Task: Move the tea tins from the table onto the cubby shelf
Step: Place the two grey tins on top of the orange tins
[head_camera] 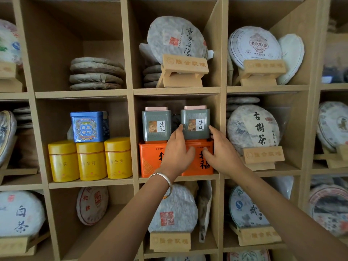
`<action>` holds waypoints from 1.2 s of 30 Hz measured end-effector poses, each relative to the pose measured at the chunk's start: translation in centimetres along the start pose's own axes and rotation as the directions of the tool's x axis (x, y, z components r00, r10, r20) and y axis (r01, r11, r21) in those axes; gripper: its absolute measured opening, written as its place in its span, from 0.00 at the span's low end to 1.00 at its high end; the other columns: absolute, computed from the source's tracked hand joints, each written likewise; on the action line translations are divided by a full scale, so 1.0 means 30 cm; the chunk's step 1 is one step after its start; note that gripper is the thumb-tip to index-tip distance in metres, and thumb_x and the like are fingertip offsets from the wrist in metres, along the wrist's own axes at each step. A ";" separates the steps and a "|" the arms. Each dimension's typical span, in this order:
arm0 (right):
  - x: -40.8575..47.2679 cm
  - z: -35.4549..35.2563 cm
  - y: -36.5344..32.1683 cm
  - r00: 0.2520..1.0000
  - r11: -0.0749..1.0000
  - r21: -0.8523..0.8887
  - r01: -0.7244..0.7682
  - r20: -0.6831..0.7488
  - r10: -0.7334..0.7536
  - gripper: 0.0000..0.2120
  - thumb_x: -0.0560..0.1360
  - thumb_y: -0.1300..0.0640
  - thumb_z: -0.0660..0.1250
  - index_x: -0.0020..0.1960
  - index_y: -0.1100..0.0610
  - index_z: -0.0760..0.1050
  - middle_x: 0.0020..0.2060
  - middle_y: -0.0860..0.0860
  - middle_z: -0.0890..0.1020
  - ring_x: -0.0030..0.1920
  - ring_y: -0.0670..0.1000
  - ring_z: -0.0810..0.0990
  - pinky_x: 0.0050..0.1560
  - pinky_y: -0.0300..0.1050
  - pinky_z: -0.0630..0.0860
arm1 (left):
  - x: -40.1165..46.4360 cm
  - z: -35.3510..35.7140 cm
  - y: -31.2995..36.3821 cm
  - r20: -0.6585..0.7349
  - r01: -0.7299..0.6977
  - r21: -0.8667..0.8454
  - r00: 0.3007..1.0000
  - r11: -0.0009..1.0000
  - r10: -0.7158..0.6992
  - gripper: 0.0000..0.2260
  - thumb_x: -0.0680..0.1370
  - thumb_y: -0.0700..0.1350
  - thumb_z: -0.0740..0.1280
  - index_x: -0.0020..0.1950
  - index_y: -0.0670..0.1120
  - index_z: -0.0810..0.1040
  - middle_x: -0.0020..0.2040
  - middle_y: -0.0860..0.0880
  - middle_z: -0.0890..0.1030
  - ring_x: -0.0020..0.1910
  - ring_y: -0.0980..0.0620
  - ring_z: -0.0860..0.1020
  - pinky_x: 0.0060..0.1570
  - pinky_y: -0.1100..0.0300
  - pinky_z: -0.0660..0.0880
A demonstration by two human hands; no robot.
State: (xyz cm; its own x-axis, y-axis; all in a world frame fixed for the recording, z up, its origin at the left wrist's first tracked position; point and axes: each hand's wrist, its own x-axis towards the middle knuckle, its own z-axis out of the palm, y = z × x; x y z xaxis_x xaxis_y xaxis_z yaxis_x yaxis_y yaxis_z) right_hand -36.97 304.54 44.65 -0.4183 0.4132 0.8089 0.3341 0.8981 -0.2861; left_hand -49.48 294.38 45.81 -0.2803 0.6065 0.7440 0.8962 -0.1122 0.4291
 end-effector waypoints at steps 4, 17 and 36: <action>0.004 0.000 -0.006 1.000 1.000 0.002 -0.012 0.002 0.012 0.33 0.75 0.54 0.64 0.76 0.56 0.54 0.68 0.56 0.69 0.62 0.51 0.72 0.55 0.40 0.67 | 0.007 -0.007 0.005 0.017 0.003 -0.002 1.000 1.000 -0.003 0.32 0.77 0.42 0.64 0.77 0.41 0.54 0.71 0.40 0.68 0.67 0.44 0.70 0.66 0.51 0.69; -0.034 -0.048 -0.072 0.991 0.995 -0.089 0.047 -0.121 -0.057 0.28 0.75 0.55 0.64 0.72 0.57 0.61 0.65 0.53 0.71 0.63 0.50 0.71 0.55 0.41 0.67 | -0.049 -0.112 -0.062 -0.128 -0.096 0.081 0.986 0.992 0.106 0.28 0.76 0.41 0.64 0.75 0.44 0.60 0.71 0.46 0.69 0.71 0.50 0.66 0.65 0.63 0.62; 0.096 0.179 -0.337 0.995 0.988 0.154 0.010 0.094 -0.025 0.31 0.74 0.58 0.66 0.74 0.57 0.59 0.66 0.55 0.71 0.66 0.52 0.69 0.59 0.37 0.61 | -0.035 -0.230 -0.150 -0.122 0.185 0.128 0.978 0.974 -0.170 0.31 0.76 0.39 0.63 0.76 0.36 0.54 0.71 0.36 0.67 0.70 0.40 0.68 0.66 0.53 0.66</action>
State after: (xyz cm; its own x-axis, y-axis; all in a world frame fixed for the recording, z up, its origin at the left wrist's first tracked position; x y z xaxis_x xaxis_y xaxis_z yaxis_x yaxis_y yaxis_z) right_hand -46.11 297.46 47.12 -0.5038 0.4032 0.7639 0.1955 0.9146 -0.3539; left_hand -55.59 288.84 46.63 -0.4682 0.5162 0.7171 0.8654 0.1038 0.4903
